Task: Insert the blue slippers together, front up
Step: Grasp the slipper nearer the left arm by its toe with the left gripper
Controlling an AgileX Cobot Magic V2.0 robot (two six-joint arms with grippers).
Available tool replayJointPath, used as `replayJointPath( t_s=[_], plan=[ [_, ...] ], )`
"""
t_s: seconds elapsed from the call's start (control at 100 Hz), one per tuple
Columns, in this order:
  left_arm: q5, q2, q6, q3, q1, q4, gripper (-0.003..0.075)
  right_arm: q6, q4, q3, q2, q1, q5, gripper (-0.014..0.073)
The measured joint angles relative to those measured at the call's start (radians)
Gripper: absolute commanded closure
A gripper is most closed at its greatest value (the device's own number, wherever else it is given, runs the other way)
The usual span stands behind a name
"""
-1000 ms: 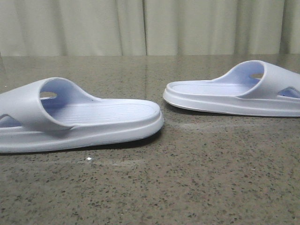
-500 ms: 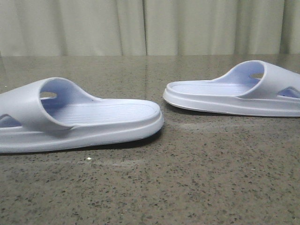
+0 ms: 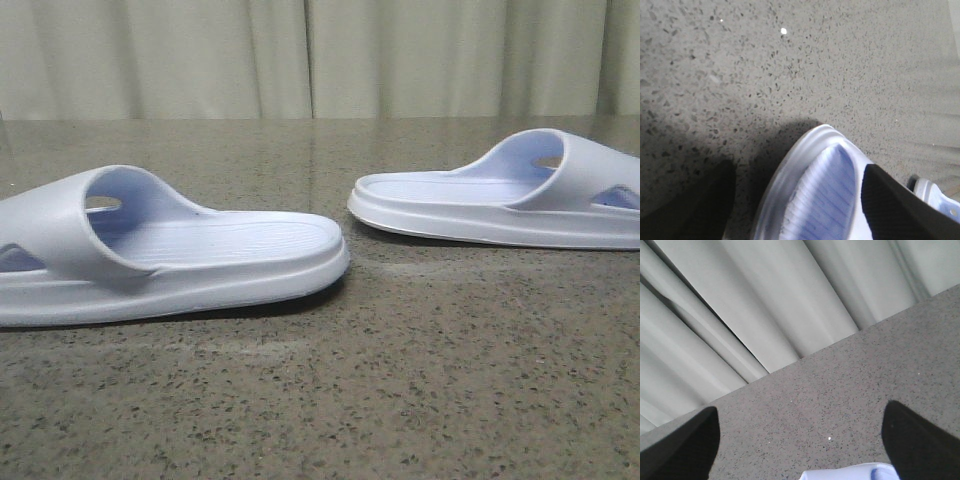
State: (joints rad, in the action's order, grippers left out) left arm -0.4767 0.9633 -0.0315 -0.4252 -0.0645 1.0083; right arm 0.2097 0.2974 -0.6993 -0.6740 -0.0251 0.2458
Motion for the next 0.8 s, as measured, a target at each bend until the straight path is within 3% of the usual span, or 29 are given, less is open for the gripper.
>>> replayJointPath(
  t_s=[0.35, 0.8],
  plan=[
    [0.013, 0.056, 0.055, -0.010, -0.032, 0.064, 0.0266, 0.000, 0.002, 0.000, 0.000, 0.000, -0.001, 0.0014],
    [-0.007, 0.066, 0.084, -0.007, -0.032, 0.048, 0.0538, 0.000, 0.002, 0.000, 0.000, 0.000, -0.002, 0.0014]
  ],
)
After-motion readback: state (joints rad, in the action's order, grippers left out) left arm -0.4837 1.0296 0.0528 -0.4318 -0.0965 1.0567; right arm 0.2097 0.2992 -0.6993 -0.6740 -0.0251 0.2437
